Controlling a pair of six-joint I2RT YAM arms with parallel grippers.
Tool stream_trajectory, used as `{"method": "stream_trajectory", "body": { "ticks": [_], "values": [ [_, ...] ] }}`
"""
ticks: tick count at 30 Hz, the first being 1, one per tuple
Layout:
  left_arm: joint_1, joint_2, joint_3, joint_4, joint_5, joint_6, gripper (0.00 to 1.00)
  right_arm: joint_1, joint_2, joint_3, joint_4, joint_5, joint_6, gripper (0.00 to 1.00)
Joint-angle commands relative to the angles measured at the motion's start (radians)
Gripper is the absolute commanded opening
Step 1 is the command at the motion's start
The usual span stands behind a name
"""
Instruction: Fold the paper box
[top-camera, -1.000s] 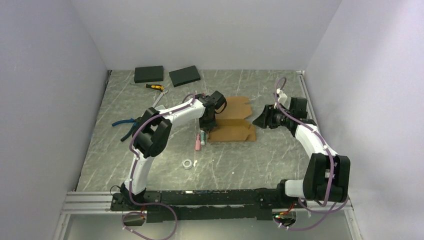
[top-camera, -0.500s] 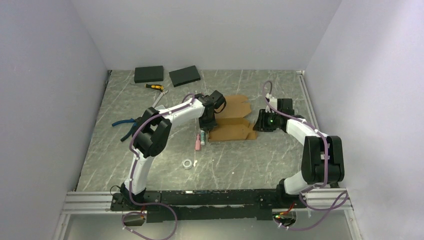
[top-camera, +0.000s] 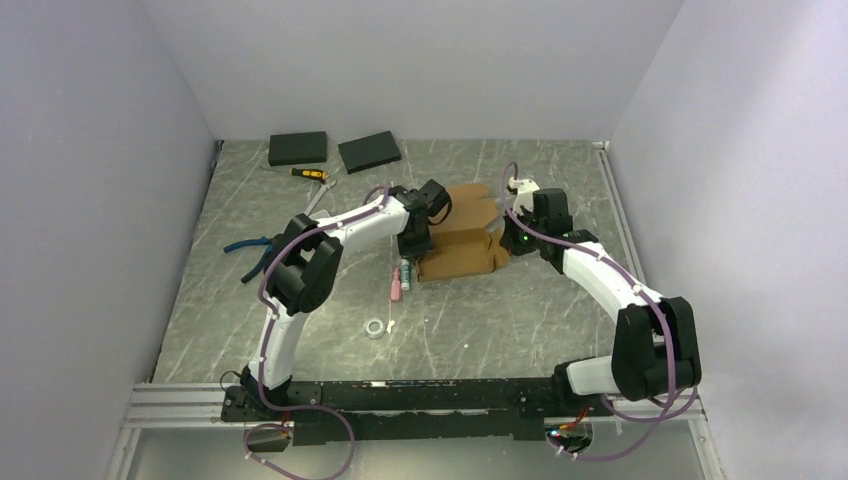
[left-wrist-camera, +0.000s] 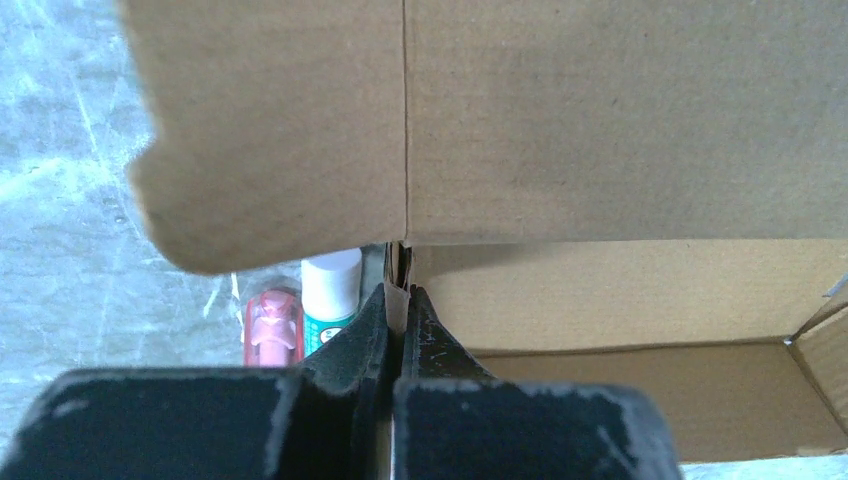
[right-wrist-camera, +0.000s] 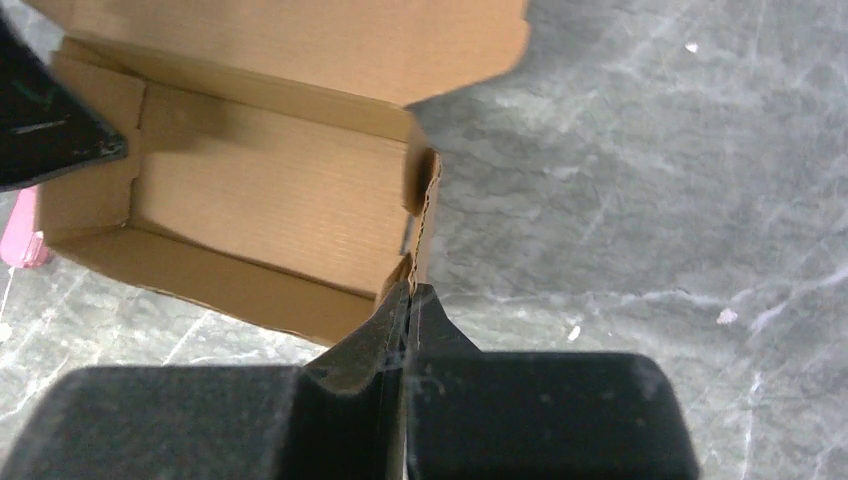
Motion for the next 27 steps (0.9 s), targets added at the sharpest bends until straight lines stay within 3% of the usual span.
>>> {"method": "stream_trajectory", "body": {
  "ticks": [1, 13, 21, 27],
  "values": [
    [-0.006, 0.005, 0.044, 0.03, 0.008, -0.019, 0.0, 0.033, -0.018, 0.002, 0.062, -0.003, -0.042, 0.0],
    [-0.006, 0.018, 0.073, 0.025, 0.022, -0.014, 0.0, 0.124, 0.047, 0.035, 0.023, 0.018, -0.091, 0.0],
    [-0.007, 0.013, 0.057, 0.028, 0.019, -0.016, 0.0, 0.121, 0.046, 0.044, 0.008, 0.001, -0.077, 0.3],
    [-0.007, 0.013, 0.055, 0.026, 0.016, -0.016, 0.0, 0.104, 0.035, 0.045, -0.012, -0.073, -0.074, 0.41]
  ]
}}
